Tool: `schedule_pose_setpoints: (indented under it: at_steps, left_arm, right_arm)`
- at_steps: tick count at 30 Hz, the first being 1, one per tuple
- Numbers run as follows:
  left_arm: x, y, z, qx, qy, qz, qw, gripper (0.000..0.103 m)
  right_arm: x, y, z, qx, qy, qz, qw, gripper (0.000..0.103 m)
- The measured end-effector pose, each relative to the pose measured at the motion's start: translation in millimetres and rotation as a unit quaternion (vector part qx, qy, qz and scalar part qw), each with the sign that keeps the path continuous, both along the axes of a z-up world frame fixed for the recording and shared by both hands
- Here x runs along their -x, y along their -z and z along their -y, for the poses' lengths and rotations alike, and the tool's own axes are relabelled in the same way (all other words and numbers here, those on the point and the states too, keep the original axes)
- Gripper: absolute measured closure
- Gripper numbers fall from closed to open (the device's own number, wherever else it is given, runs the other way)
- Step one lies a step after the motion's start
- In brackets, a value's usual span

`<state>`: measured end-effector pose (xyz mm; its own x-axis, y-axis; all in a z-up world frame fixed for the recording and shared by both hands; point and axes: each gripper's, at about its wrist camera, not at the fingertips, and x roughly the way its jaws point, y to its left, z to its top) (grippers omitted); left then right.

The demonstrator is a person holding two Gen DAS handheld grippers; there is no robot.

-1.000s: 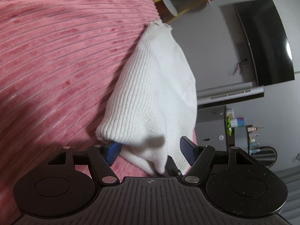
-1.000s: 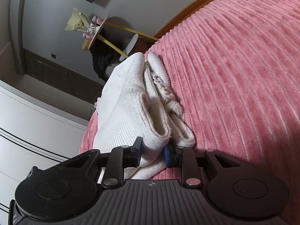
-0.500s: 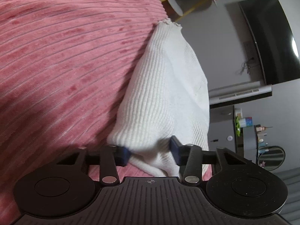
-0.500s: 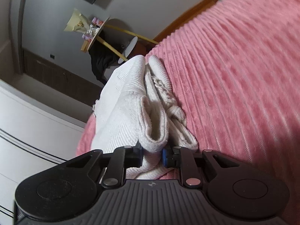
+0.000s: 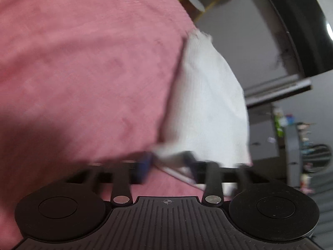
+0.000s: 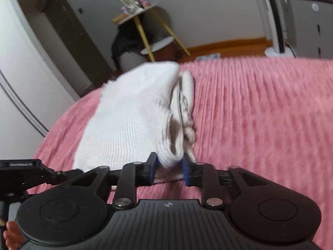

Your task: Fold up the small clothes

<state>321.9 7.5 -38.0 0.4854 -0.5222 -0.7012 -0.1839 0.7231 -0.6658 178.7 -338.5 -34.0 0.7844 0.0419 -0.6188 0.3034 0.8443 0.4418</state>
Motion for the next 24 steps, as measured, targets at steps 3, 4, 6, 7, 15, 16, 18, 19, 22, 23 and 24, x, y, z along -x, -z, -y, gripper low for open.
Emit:
schedule_pose_setpoints:
  at_steps: [3,4,6,7,15,16,18,19,22,23,24]
  left_arm:
    - [0,-25,-3,-0.07,-0.027,0.062,0.9953,0.011]
    - [-5,-30,2,-0.076,-0.01,0.078,0.994,0.008]
    - [-19,-32,17,-0.076,0.027,0.1,0.9918,0.006]
    - [-28,-28,27,-0.085,0.045,0.099,0.9904,0.006]
    - [-61,-4,78,-0.137,0.112,0.103,0.9788,0.005]
    - [-62,-4,82,-0.147,0.117,0.114,0.9755,0.005]
    - [-66,-4,86,-0.156,0.125,0.128,0.9714,0.005]
    - [-67,-3,89,-0.157,0.129,0.131,0.9704,0.005]
    - [-72,-1,88,-0.138,0.139,0.131,0.9717,0.014]
    - [-73,0,88,-0.13,0.138,0.127,0.9736,0.017]
    - [-73,0,89,-0.129,0.136,0.127,0.974,0.02]
  right_arm:
    - [13,-10,16,0.008,0.026,0.014,1.0,0.035]
    - [12,-11,23,0.002,0.025,0.017,1.0,0.035]
    - [2,-10,33,-0.022,0.016,0.016,0.999,0.031]
    - [-6,-9,38,-0.032,0.006,0.021,0.999,0.028]
    - [-75,23,59,-0.116,-0.043,0.001,0.992,0.022]
    - [-79,23,59,-0.124,-0.046,0.004,0.991,0.022]
    - [-86,23,55,-0.129,-0.051,0.007,0.99,0.03]
    - [-89,24,54,-0.128,-0.053,0.004,0.99,0.033]
    - [-95,29,52,-0.133,-0.052,0.001,0.99,0.045]
    - [-95,31,53,-0.14,-0.049,0.003,0.989,0.047]
    - [-94,32,54,-0.143,-0.046,0.003,0.989,0.05]
